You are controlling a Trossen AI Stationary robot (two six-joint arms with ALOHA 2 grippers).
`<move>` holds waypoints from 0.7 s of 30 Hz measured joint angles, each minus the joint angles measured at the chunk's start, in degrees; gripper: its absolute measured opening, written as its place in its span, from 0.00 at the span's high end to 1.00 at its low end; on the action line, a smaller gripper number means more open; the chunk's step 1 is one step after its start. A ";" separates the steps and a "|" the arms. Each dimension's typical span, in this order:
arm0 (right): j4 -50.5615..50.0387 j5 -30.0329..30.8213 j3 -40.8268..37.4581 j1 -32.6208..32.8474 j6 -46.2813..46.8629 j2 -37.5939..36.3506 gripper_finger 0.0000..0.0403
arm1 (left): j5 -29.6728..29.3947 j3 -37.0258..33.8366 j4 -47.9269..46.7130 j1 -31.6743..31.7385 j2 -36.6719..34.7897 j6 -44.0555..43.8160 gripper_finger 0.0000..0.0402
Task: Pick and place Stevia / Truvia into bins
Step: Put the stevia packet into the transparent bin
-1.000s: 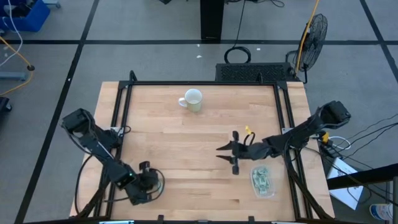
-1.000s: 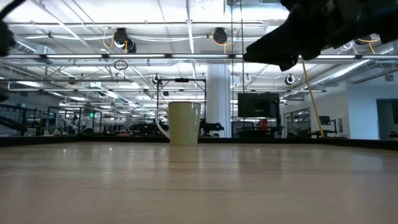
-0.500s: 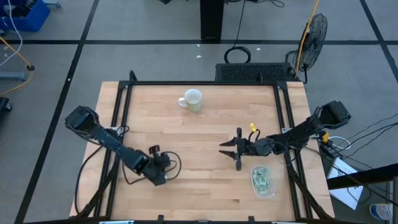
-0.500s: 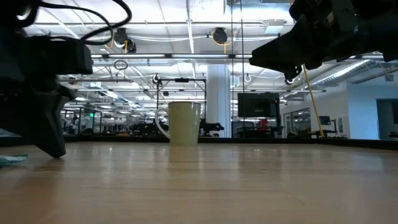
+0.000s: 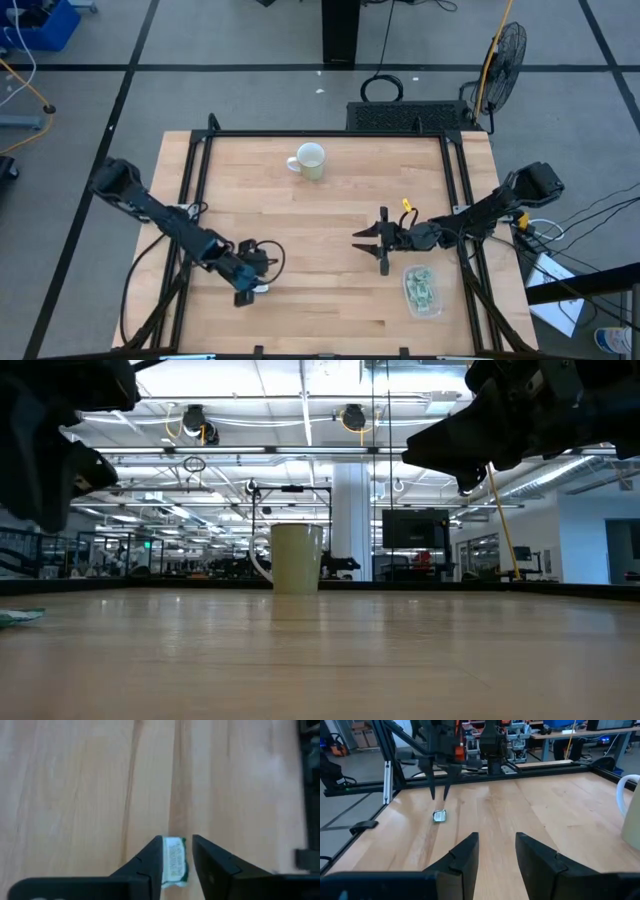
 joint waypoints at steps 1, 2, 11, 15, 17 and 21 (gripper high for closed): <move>0.10 0.00 0.00 0.00 0.02 0.00 0.70 | -0.51 -0.07 -0.14 -0.50 0.48 0.28 0.71; 0.13 -0.02 0.00 0.00 0.00 0.01 0.70 | -1.05 -0.13 -0.12 -0.83 1.23 0.51 0.69; 0.38 -2.99 0.00 -0.02 0.02 0.02 0.70 | -3.04 -0.15 2.21 -1.73 10.10 0.46 0.55; 0.40 -2.92 0.00 -0.04 -0.28 0.00 0.70 | -3.37 -0.09 3.75 -1.73 13.06 2.31 0.56; 0.40 -2.93 0.02 -0.04 -0.39 0.00 0.70 | -3.70 -0.02 4.03 -1.76 13.67 3.47 0.58; 0.86 -2.87 0.02 -0.04 -1.83 0.01 0.70 | -3.81 -0.02 4.27 -1.60 13.47 5.19 0.70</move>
